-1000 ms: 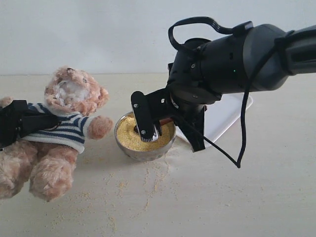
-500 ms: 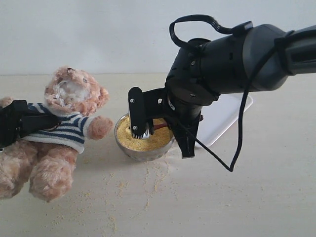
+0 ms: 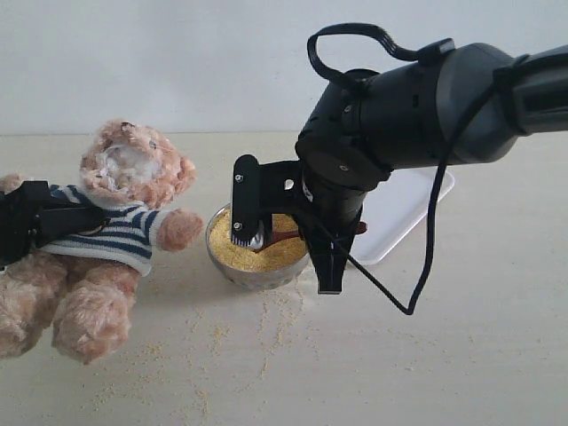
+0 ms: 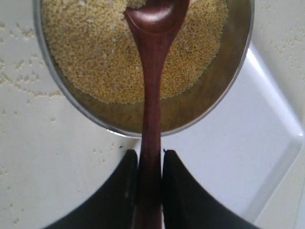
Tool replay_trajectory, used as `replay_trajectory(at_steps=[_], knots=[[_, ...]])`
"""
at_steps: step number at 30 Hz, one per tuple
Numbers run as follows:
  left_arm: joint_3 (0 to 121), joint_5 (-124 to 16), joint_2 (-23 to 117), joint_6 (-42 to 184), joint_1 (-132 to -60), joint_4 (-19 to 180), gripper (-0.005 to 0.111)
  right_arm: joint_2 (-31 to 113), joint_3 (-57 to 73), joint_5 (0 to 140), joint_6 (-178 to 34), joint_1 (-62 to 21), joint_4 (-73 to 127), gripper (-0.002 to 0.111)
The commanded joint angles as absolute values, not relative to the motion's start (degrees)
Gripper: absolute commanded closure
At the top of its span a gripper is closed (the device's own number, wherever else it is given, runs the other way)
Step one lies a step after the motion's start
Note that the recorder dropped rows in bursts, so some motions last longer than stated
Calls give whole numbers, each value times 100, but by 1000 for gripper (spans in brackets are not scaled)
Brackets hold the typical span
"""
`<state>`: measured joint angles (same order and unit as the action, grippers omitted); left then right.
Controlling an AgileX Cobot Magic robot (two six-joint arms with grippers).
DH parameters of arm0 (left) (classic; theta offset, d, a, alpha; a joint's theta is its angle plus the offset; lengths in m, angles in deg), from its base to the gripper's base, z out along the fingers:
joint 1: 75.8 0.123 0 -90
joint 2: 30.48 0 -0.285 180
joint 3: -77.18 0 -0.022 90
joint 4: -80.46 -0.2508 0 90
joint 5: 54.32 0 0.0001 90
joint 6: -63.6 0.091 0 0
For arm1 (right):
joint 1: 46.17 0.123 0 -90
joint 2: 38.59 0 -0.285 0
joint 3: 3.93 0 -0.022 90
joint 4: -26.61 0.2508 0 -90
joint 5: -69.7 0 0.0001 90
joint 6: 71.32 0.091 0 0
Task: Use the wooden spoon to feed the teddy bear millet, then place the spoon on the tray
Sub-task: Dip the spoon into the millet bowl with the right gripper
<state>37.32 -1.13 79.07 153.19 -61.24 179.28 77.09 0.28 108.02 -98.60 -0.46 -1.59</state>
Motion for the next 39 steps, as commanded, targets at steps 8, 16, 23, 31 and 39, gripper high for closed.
replay_trajectory(at_steps=[8, 16, 23, 31, 39], knots=[[3738, 66, 7834, 15356, -6107, 18041, 102, 7700, -13, 10895, -9446, -48, -143, 108], [3738, 66, 7834, 15356, -6107, 18041, 102, 7700, -13, 10921, -9317, -48, -242, 108], [3738, 66, 7834, 15366, -6107, 18041, 102, 7564, -13, 11025, -9255, -75, -242, 108], [3738, 66, 7834, 15365, -6107, 18041, 102, 7371, -13, 11114, -9266, -360, 36, 108], [3738, 66, 7834, 15365, -6107, 18041, 102, 7381, -13, 11101, -9649, -361, 282, 108]])
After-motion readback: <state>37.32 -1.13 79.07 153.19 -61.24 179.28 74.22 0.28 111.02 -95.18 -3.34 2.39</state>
